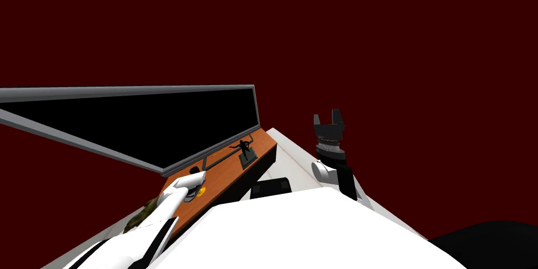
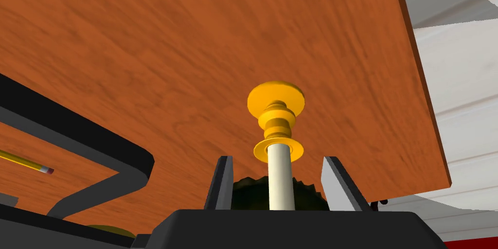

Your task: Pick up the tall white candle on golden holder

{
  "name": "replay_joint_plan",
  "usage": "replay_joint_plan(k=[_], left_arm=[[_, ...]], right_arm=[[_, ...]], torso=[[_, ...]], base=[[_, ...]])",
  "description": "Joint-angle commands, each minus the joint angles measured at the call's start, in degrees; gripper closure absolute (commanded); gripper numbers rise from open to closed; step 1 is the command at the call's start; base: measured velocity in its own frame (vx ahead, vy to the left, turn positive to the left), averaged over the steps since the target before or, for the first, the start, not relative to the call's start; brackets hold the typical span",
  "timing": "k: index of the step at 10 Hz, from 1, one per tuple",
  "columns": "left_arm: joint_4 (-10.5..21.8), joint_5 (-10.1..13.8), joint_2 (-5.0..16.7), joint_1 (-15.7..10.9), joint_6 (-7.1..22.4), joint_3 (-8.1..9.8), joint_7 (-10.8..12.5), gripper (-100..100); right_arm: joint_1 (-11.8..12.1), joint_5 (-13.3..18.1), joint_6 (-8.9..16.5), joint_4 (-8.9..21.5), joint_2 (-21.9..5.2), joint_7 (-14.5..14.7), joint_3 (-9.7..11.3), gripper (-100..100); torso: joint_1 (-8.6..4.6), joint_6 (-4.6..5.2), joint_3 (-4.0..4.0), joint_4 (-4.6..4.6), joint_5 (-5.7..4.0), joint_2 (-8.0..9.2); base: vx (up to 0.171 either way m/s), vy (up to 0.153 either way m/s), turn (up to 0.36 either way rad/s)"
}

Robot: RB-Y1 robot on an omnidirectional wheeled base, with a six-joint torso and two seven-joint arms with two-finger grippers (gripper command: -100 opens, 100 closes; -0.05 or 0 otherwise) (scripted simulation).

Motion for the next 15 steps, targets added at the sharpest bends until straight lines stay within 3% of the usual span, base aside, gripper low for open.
replay_joint_plan(k=[1,4,6,9,10,11,12,14,15], left_arm=[[0.0,0.0,0.0,0.0,0.0,0.0,0.0,100],[0.0,0.0,-0.1,0.0,0.1,-0.02,0.0,100],[0.2,0.4,1.0,-0.8,1.7,0.6,0.2,-100],[0.4,0.8,2.2,-1.6,3.4,1.25,0.4,-100],[0.9,0.8,2.1,-1.6,2.6,1.12,0.1,-100],[0.9,0.9,2.1,-1.7,2.8,1.16,0.1,0],[2.1,0.1,1.3,-1.3,0.8,0.88,0.8,-100],[3.1,0.1,1.2,-1.8,0.4,0.8,0.6,-100],[3.2,0.0,1.2,-1.7,0.1,0.78,0.7,100]], right_arm=[[0.0,0.0,0.0,0.0,0.0,0.0,0.0,0],[0.0,0.0,0.0,0.0,0.0,0.0,0.0,0],[0.0,0.0,0.0,0.0,0.0,0.0,0.0,0],[0.0,0.0,0.0,0.0,0.0,0.0,0.0,0],[0.0,0.0,0.0,0.0,0.0,0.0,0.0,0],[0.0,0.0,0.0,0.0,0.0,0.0,0.0,0],[0.0,0.0,0.0,0.0,0.0,0.0,0.0,0],[0.0,0.0,0.0,0.0,0.0,0.0,0.0,0],[0.0,0.0,0.0,0.0,0.0,0.0,0.0,0]], torso=[[0.0,0.0,0.0,0.0,0.0,0.0],[0.17,0.0,-0.04,-0.01,0.02,-0.07],[0.19,0.0,-0.04,-0.01,0.02,-0.08],[0.55,-0.02,0.1,0.04,0.09,0.18],[0.48,0.02,0.09,0.05,0.09,0.15],[0.33,-0.02,0.03,0.02,0.07,0.04],[0.24,-0.01,-0.02,0.0,0.04,-0.03],[0.22,-0.01,-0.04,-0.01,0.04,-0.06],[0.21,-0.01,-0.04,-0.01,0.03,-0.08]], base=[[0.0,0.0,0.0],[-0.001,-0.002,-0.001],[-0.019,0.032,-0.09],[-0.066,0.083,-0.138],[-0.022,0.027,-0.045],[-0.005,0.006,0.007],[-0.004,0.007,-0.015],[-0.003,0.004,-0.011],[0.0,0.0,0.0]])
